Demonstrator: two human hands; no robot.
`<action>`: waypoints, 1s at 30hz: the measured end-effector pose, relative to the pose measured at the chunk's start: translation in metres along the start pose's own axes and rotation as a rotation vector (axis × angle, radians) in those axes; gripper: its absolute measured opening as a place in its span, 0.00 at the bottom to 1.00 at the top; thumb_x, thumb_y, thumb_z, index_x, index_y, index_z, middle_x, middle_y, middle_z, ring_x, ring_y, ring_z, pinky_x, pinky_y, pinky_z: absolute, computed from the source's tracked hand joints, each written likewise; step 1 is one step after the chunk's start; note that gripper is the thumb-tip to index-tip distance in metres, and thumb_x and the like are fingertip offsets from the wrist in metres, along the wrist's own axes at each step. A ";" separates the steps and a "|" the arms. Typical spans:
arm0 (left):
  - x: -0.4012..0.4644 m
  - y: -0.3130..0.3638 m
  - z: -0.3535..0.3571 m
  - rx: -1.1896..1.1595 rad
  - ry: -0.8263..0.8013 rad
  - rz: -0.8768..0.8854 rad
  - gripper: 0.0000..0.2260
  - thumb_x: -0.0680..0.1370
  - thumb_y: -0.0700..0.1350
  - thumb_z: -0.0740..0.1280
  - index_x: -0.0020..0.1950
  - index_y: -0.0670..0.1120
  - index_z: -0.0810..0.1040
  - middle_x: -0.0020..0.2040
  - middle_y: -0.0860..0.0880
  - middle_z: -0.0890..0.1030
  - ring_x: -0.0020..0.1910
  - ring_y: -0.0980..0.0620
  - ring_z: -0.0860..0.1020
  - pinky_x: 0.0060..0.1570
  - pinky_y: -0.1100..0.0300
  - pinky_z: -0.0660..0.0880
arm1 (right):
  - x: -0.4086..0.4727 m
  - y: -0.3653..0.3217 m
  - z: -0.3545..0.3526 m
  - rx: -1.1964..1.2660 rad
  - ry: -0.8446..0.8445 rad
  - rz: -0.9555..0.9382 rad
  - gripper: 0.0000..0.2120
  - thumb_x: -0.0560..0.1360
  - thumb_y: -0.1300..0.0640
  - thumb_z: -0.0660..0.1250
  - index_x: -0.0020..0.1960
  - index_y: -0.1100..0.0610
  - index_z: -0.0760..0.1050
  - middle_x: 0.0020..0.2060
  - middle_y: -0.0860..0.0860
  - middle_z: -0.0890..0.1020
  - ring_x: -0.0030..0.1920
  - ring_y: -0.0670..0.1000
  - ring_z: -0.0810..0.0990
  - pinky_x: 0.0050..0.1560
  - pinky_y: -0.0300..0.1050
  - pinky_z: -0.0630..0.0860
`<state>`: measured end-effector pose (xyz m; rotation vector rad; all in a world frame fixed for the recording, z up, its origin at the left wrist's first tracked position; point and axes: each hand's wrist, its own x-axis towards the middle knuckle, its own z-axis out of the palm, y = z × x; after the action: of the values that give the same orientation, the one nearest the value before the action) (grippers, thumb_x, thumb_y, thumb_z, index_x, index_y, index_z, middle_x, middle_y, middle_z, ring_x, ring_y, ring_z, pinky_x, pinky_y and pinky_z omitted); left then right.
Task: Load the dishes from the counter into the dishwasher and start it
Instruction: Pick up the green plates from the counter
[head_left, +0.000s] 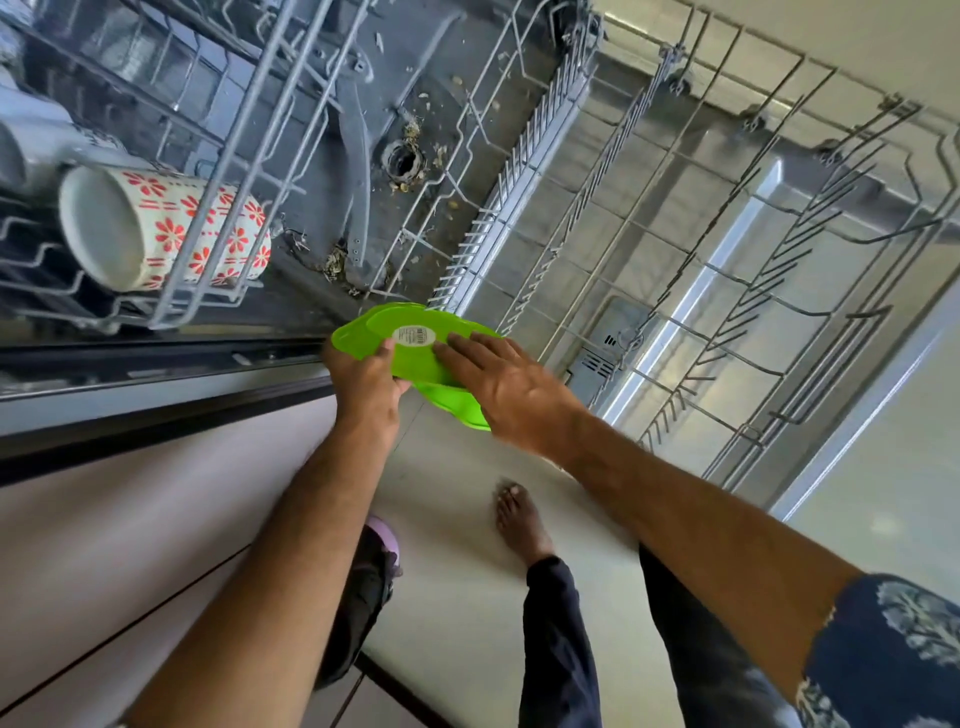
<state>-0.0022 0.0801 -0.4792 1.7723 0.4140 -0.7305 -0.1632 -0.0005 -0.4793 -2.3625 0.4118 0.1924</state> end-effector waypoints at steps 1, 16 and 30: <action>0.000 -0.001 0.000 -0.007 -0.010 0.005 0.19 0.78 0.28 0.64 0.69 0.37 0.69 0.64 0.35 0.77 0.60 0.37 0.80 0.38 0.45 0.82 | 0.000 0.001 -0.001 -0.004 -0.002 0.007 0.39 0.68 0.64 0.74 0.76 0.59 0.64 0.71 0.59 0.72 0.68 0.65 0.73 0.65 0.64 0.73; 0.013 0.004 0.003 0.733 -0.244 -0.090 0.15 0.83 0.39 0.63 0.68 0.41 0.64 0.40 0.36 0.80 0.24 0.44 0.82 0.20 0.53 0.77 | 0.001 0.045 0.006 -0.075 -0.187 0.027 0.36 0.79 0.67 0.58 0.81 0.57 0.43 0.80 0.57 0.53 0.77 0.59 0.57 0.73 0.52 0.62; -0.041 -0.003 -0.014 1.635 -0.250 0.656 0.27 0.81 0.50 0.64 0.77 0.45 0.61 0.63 0.38 0.77 0.57 0.35 0.79 0.48 0.43 0.76 | 0.004 0.055 -0.005 -0.205 -0.269 0.078 0.38 0.80 0.55 0.64 0.81 0.54 0.44 0.79 0.55 0.55 0.72 0.59 0.66 0.54 0.58 0.79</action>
<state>-0.0314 0.0978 -0.4517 2.9324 -1.2766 -0.8022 -0.1787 -0.0426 -0.5118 -2.4757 0.3675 0.6070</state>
